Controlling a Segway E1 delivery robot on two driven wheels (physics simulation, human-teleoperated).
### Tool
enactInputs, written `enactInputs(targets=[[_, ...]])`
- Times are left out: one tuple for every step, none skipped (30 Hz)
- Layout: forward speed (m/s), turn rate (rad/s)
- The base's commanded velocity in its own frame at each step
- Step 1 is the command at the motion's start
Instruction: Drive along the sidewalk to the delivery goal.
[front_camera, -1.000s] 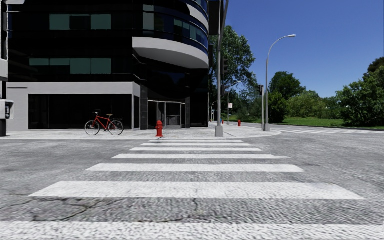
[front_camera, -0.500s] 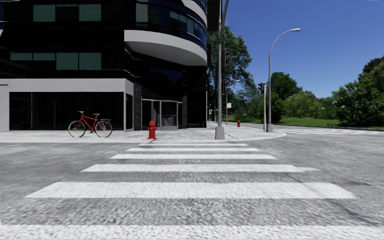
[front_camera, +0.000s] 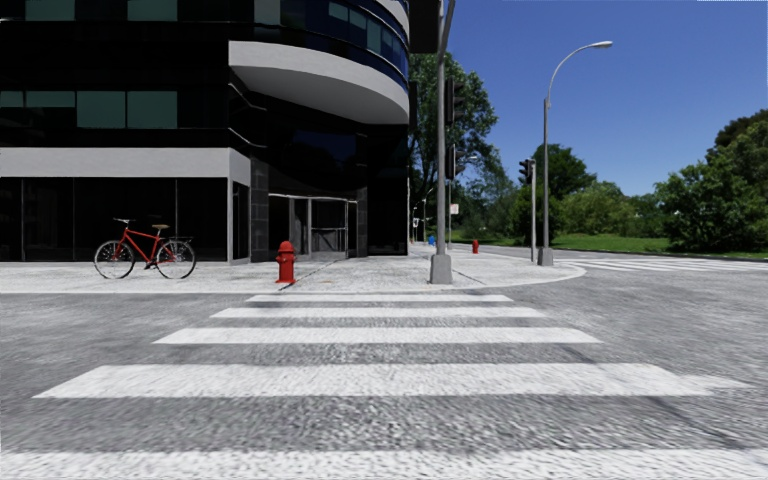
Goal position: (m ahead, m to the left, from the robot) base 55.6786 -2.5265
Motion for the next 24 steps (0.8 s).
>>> enactInputs(targets=[[2.00, 0.00], [2.00, 0.00], [2.00, 0.00], [2.00, 0.00], [2.00, 0.00], [2.00, 0.00], [2.00, 0.00], [2.00, 0.00], [2.00, 0.00], [2.00, 0.00], [2.00, 0.00], [2.00, 0.00], [2.00, 0.00], [2.00, 0.00], [2.00, 0.00], [2.00, 0.00], [2.00, 0.00], [2.00, 0.00], [2.00, 0.00], [2.00, 0.00], [2.00, 0.00], [2.00, 0.00], [2.00, 0.00], [2.00, 0.00]])
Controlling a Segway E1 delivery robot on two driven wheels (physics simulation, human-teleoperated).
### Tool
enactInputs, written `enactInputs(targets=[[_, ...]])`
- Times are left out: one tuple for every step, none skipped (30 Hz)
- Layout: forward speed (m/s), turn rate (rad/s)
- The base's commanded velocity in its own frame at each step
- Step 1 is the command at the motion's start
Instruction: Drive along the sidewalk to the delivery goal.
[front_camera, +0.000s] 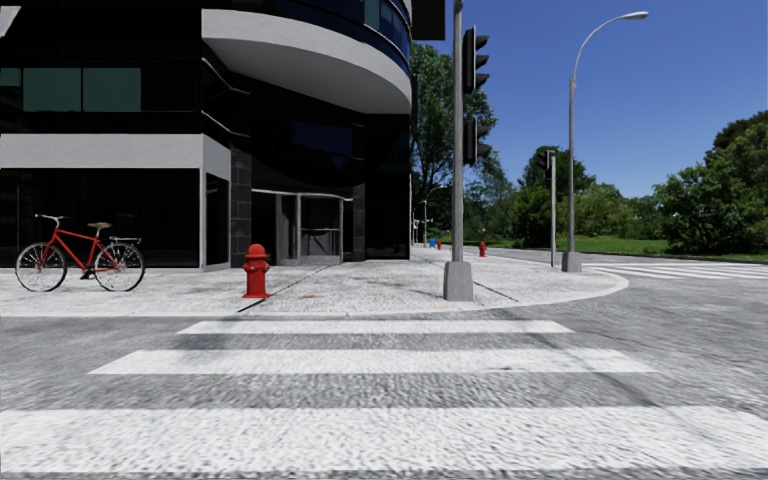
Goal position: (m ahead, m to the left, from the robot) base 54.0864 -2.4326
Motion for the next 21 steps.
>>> enactInputs(targets=[[2.00, 0.00], [2.00, 0.00], [2.00, 0.00], [2.00, 0.00], [2.00, 0.00], [2.00, 0.00], [2.00, 0.00], [2.00, 0.00], [2.00, 0.00], [2.00, 0.00], [2.00, 0.00], [2.00, 0.00], [2.00, 0.00], [2.00, 0.00], [2.00, 0.00], [2.00, 0.00], [2.00, 0.00], [2.00, 0.00], [2.00, 0.00], [2.00, 0.00], [2.00, 0.00]])
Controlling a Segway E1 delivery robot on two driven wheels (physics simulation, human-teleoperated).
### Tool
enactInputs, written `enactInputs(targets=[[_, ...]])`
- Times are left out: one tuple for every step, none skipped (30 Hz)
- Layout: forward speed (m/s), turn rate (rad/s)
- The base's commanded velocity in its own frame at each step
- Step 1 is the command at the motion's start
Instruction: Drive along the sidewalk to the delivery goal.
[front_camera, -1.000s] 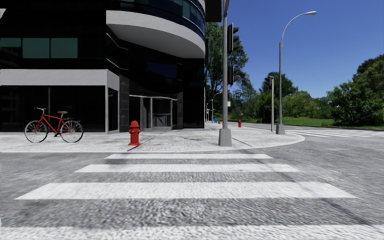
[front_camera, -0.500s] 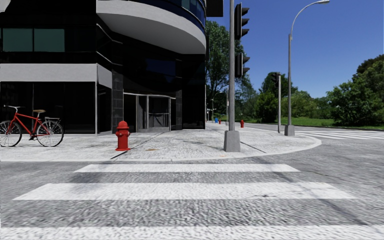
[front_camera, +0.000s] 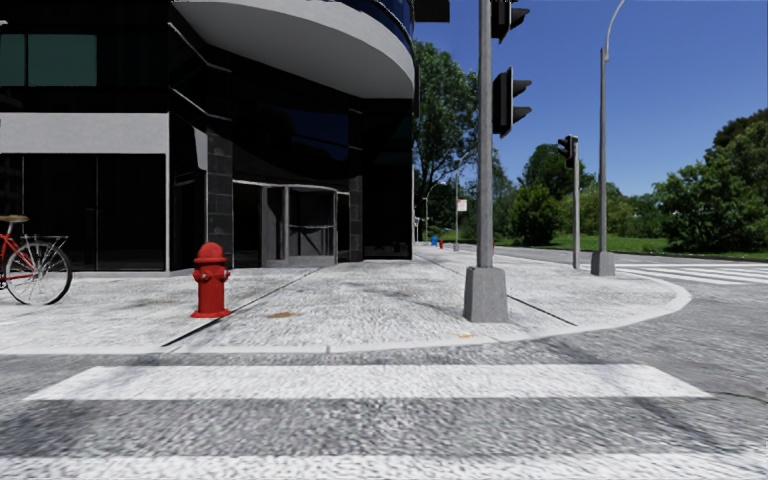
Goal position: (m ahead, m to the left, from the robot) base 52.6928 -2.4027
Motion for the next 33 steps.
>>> enactInputs(targets=[[2.00, 0.00], [2.00, 0.00], [2.00, 0.00], [2.00, 0.00], [2.00, 0.00], [2.00, 0.00], [2.00, 0.00], [2.00, 0.00], [2.00, 0.00], [2.00, 0.00], [2.00, 0.00], [2.00, 0.00], [2.00, 0.00], [2.00, 0.00], [2.00, 0.00], [2.00, 0.00], [2.00, 0.00], [2.00, 0.00], [2.00, 0.00], [2.00, 0.00], [2.00, 0.00], [2.00, 0.00], [2.00, 0.00], [2.00, 0.00], [2.00, 0.00], [2.00, 0.00], [2.00, 0.00], [2.00, 0.00], [1.96, 0.00], [1.71, 0.00], [1.71, 0.00], [1.54, 0.00], [1.38, 0.00]])
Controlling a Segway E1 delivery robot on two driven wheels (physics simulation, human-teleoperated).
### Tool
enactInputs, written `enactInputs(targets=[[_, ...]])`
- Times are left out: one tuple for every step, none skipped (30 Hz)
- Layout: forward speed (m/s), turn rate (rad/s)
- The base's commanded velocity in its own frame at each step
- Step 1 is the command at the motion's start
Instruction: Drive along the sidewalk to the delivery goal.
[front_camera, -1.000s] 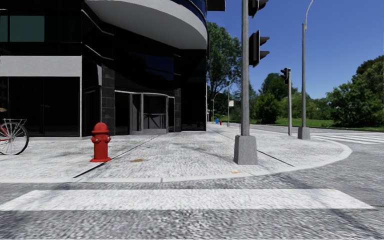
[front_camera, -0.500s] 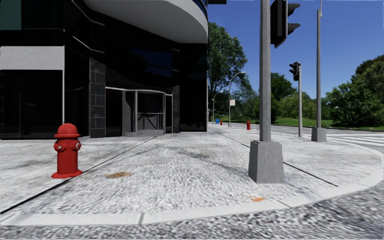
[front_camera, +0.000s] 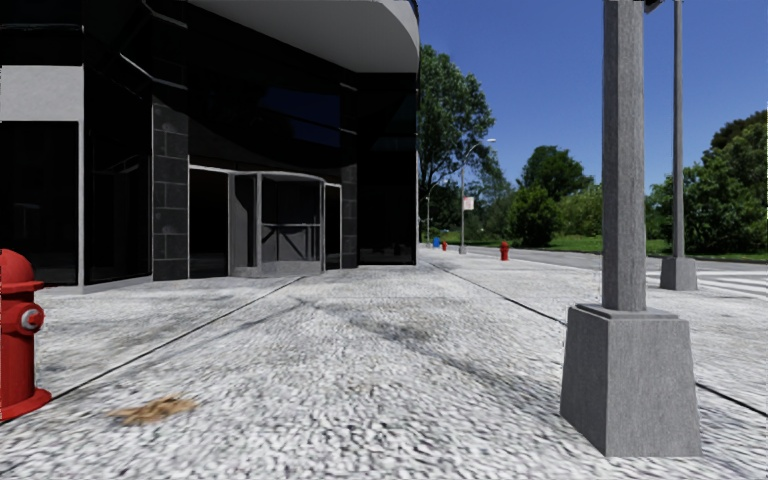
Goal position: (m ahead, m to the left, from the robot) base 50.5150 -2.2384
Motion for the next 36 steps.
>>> enactInputs(targets=[[1.38, 0.00], [1.25, 0.00], [1.16, 0.00], [1.14, 0.00], [1.14, 0.00], [1.14, 0.00], [1.13, 0.00], [1.13, 0.00], [1.13, 0.00], [1.13, 0.00], [1.13, 0.00], [1.13, 0.00], [1.13, 0.00], [1.13, 0.00], [1.13, 0.00], [1.13, 0.00], [1.13, 0.00], [1.13, -0.06], [1.13, -0.06], [1.13, -0.14], [1.17, -0.20], [1.23, -0.22], [1.23, -0.22], [1.26, -0.23], [1.29, -0.23], [1.33, -0.23], [1.33, -0.23], [1.35, -0.23], [1.44, -0.23], [1.44, -0.23], [1.66, -0.23], [2.00, -0.23], [2.00, -0.23], [2.00, -0.23], [2.00, -0.23], [2.00, -0.23]])
